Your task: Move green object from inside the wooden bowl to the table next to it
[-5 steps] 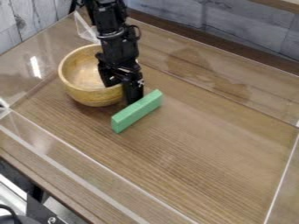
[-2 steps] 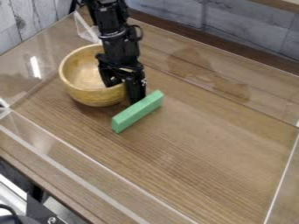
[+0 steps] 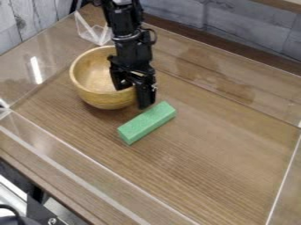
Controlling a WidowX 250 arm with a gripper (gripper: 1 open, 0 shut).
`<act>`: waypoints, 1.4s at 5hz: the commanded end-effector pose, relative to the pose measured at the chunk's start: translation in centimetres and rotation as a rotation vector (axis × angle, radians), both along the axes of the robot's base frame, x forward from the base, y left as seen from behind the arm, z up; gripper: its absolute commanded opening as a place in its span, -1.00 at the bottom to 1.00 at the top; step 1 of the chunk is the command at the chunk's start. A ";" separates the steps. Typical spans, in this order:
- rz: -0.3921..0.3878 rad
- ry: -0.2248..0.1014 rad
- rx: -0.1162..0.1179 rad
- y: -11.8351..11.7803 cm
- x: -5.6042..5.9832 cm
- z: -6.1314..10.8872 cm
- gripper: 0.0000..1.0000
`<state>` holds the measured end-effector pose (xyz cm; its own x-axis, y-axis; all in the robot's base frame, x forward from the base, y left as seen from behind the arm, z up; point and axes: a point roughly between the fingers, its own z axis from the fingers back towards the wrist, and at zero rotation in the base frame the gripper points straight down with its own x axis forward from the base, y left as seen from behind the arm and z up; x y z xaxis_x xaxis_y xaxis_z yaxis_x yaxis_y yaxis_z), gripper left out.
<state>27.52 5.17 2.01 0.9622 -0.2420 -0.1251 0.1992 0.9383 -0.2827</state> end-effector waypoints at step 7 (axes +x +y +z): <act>-0.045 0.112 -0.023 -5.8 -1.5 -2.6 -1.00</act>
<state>28.67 2.74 1.77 0.9699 -0.2095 -0.1240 0.1703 0.9477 -0.2698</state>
